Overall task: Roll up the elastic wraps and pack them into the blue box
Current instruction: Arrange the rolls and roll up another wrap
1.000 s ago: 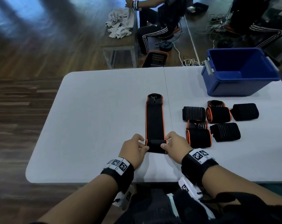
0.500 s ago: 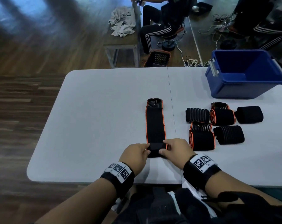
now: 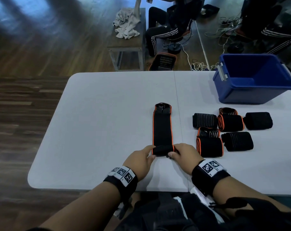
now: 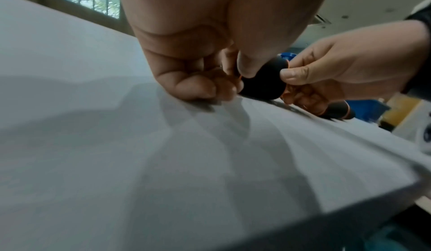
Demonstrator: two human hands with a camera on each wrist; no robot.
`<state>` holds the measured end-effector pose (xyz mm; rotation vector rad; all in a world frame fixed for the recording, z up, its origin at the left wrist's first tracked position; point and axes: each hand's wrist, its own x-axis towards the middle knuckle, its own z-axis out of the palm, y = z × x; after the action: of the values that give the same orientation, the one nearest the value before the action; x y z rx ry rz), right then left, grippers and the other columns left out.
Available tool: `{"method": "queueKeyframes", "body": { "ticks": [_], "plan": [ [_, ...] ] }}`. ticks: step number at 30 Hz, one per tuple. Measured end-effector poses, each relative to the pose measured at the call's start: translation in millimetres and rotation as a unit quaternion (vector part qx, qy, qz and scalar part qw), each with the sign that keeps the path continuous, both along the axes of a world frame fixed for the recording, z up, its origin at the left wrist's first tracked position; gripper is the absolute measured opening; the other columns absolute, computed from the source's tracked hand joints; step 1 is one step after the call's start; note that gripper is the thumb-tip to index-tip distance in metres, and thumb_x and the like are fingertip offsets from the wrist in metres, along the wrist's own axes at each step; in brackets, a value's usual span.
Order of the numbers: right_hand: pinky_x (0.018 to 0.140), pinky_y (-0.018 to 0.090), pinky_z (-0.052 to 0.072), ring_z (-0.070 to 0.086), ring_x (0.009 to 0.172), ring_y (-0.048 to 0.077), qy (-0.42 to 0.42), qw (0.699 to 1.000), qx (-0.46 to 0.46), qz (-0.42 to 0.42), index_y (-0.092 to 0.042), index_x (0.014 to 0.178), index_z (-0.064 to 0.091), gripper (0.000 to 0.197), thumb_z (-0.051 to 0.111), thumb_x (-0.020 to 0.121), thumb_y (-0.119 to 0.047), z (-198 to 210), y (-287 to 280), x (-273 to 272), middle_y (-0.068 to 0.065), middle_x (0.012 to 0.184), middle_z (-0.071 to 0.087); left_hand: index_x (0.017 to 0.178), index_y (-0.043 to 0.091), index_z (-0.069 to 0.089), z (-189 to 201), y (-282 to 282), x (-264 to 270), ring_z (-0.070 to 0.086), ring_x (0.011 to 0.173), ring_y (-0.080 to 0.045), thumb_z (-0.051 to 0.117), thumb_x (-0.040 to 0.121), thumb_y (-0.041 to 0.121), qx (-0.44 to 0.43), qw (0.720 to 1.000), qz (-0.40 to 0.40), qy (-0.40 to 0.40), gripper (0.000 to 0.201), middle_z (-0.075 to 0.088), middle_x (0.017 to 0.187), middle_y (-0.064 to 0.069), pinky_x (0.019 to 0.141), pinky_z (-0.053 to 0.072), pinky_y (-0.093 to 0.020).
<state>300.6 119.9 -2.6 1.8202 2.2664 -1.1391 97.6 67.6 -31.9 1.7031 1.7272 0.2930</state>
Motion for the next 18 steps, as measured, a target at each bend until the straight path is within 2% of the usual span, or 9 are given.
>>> {"method": "queueKeyframes", "body": {
  "ticks": [2,3,5,7,11,15,18],
  "plan": [
    [0.068,0.032,0.042,0.056,0.077,0.02,0.004,1.0,-0.012,-0.026,-0.023,0.07,0.053,0.031,0.053,0.098,-0.036,-0.4,3.8,-1.6,-0.003,0.074,0.058,0.126,0.03,0.052,1.3,3.1,-0.3,0.055,0.073,-0.019,0.042,0.102,0.039,-0.012,1.0,0.017,-0.005,0.028,0.056,0.073,0.008,0.067,0.039,-0.03],
    [0.07,0.034,0.045,0.059,0.077,0.023,0.005,0.999,-0.017,-0.037,-0.017,0.071,0.056,0.036,0.051,0.099,-0.038,-1.1,5.6,-2.2,0.002,0.074,0.062,0.115,0.026,0.055,2.3,4.3,-0.1,0.057,0.075,-0.02,0.041,0.103,0.04,-0.018,0.999,0.026,-0.007,0.024,0.057,0.074,0.008,0.067,0.04,-0.031],
    [0.077,0.038,0.05,0.063,0.079,0.028,0.005,0.998,-0.029,-0.056,-0.004,0.077,0.063,0.046,0.048,0.1,-0.041,-2.4,7.3,-4.3,0.012,0.081,0.069,0.096,0.021,0.054,3.3,5.8,0.6,0.06,0.079,-0.022,0.039,0.103,0.042,-0.025,0.999,0.037,-0.01,0.027,0.059,0.075,0.007,0.068,0.044,-0.033],
    [0.08,0.039,0.051,0.065,0.08,0.03,0.005,0.997,-0.043,-0.063,0.0,0.08,0.066,0.051,0.047,0.101,-0.041,-3.1,8.2,-6.8,0.016,0.083,0.072,0.086,0.02,0.052,3.6,7.6,1.6,0.06,0.079,-0.023,0.04,0.103,0.042,-0.033,0.998,0.045,-0.009,0.031,0.061,0.076,0.003,0.07,0.045,-0.034],
    [0.082,0.041,0.053,0.067,0.079,0.032,-0.006,0.996,-0.06,-0.064,0.003,0.08,0.068,0.054,0.047,0.101,-0.042,-3.8,11.2,-10.0,0.018,0.082,0.073,0.08,0.019,0.057,4.5,12.2,2.4,0.061,0.08,-0.021,0.043,0.101,0.041,-0.056,0.996,0.068,-0.015,0.034,0.066,0.08,-0.001,0.074,0.047,-0.034],
    [0.082,0.039,0.054,0.068,0.078,0.031,-0.03,0.995,-0.06,-0.07,0.002,0.077,0.069,0.054,0.049,0.099,-0.043,-6.2,14.2,-12.4,0.017,0.08,0.073,0.079,0.02,0.061,6.1,16.1,3.4,0.061,0.081,-0.018,0.046,0.1,0.042,-0.063,0.995,0.073,-0.006,0.034,0.067,0.082,0.0,0.074,0.048,-0.031],
    [0.078,0.034,0.051,0.066,0.081,0.03,-0.081,0.993,-0.063,-0.057,-0.005,0.073,0.063,0.05,0.049,0.099,-0.045,-4.0,20.0,-17.7,0.013,0.078,0.069,0.087,0.02,0.063,5.2,19.7,0.5,0.062,0.081,-0.016,0.052,0.097,0.044,-0.041,0.996,0.073,0.02,0.028,0.067,0.082,0.004,0.076,0.051,-0.032]
  ]
}}
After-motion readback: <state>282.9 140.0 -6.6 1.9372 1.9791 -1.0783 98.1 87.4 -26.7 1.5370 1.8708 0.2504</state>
